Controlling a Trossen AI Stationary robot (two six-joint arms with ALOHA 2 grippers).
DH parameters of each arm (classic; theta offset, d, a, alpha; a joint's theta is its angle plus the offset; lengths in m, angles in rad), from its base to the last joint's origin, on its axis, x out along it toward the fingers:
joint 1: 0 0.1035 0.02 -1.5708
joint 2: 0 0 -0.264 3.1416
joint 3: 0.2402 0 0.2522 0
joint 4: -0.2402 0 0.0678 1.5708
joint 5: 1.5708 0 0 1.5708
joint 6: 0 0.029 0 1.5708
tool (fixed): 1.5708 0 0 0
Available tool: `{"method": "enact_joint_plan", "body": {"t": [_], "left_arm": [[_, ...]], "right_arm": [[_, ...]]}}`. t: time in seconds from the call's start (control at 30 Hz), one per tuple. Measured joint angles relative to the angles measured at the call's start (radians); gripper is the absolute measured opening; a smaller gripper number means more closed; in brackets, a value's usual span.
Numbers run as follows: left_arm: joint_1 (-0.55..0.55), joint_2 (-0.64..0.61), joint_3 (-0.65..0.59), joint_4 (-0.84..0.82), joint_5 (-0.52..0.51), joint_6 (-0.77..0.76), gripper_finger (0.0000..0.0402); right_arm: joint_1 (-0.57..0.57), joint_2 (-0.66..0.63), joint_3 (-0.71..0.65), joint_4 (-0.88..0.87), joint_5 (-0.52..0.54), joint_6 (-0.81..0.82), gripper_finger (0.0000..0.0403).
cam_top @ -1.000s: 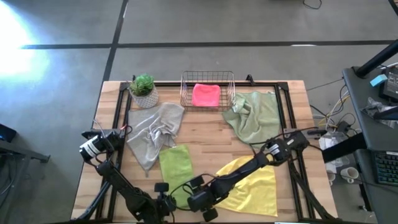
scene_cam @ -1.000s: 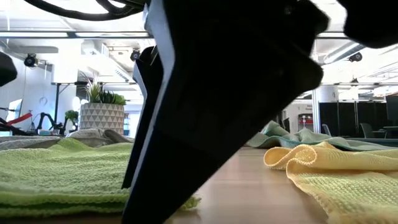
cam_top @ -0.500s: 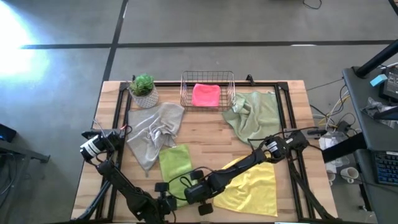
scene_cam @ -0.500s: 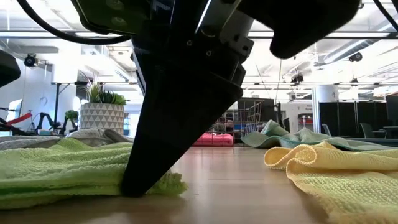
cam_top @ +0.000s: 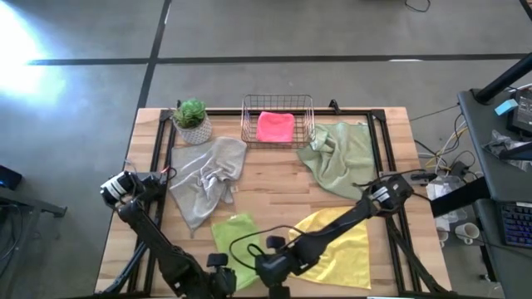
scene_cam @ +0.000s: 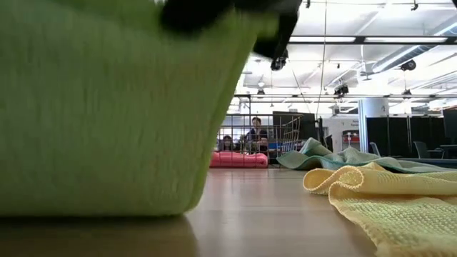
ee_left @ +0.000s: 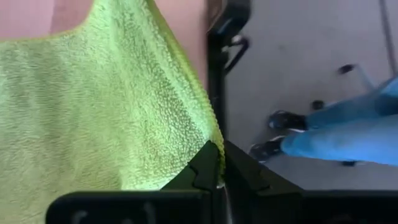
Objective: Fold microfiber towels
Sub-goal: Fold the light green towel
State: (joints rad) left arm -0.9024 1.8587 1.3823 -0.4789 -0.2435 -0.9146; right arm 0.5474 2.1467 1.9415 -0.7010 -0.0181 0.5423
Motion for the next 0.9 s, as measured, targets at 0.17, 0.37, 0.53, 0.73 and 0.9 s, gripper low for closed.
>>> {"method": "enact_joint_plan", "body": {"t": [0.17, 0.37, 0.53, 0.73, 0.9], "left_arm": [[0.0, -0.008, 0.07, -0.056, 0.012, -0.023, 0.0003], [0.007, -0.009, 0.113, -0.338, -0.002, -0.086, 0.0003], [0.027, -0.01, 0.081, -0.516, -0.016, -0.16, 0.0003], [0.079, -0.01, 0.067, -0.654, -0.05, -0.206, 0.0003], [0.126, -0.01, 0.066, -0.682, -0.048, -0.179, 0.0003]], "right_arm": [[0.032, -0.028, 0.001, 0.006, 0.032, 0.091, 0.0009], [-0.003, -0.023, 0.001, 0.007, 0.142, 0.085, 0.0009], [-0.08, -0.006, 0.001, 0.003, 0.251, 0.038, 0.0009], [-0.159, 0.018, -0.001, -0.008, 0.255, -0.013, 0.0009], [-0.195, 0.033, -0.021, -0.004, 0.255, -0.03, 0.0009]]}}
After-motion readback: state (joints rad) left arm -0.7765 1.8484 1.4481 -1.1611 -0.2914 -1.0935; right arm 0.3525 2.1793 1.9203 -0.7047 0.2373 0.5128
